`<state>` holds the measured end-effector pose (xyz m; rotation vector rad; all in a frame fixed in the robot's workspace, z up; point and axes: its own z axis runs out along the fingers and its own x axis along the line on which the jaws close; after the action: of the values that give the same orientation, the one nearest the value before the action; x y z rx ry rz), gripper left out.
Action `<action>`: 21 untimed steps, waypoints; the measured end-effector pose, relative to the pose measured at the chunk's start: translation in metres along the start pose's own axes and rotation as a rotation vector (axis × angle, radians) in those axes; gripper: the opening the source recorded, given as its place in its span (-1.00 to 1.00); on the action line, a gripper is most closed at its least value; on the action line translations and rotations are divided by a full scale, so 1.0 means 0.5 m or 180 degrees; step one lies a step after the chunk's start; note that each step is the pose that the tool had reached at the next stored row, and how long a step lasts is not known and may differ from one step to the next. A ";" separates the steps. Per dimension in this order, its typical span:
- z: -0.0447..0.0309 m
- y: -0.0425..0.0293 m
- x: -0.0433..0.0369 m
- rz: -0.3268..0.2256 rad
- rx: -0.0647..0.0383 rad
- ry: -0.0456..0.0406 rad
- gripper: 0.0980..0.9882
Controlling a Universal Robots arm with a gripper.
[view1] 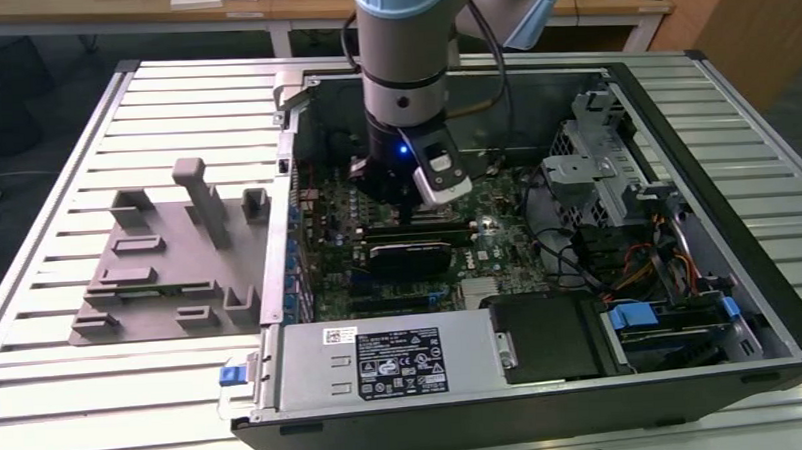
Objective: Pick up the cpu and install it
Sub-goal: 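Install the second cpu locking lever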
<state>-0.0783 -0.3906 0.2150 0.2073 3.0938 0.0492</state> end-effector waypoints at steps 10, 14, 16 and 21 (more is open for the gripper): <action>0.010 -0.021 0.012 0.0007 -0.0245 0.0033 -0.98; 0.014 -0.027 0.015 0.0012 -0.0366 0.0049 -0.98; 0.016 -0.030 0.017 0.0015 -0.0422 0.0056 -0.98; 0.022 -0.032 0.019 0.0017 -0.0487 0.0065 -0.98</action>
<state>-0.0893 -0.4046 0.2031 0.2104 3.0908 0.2886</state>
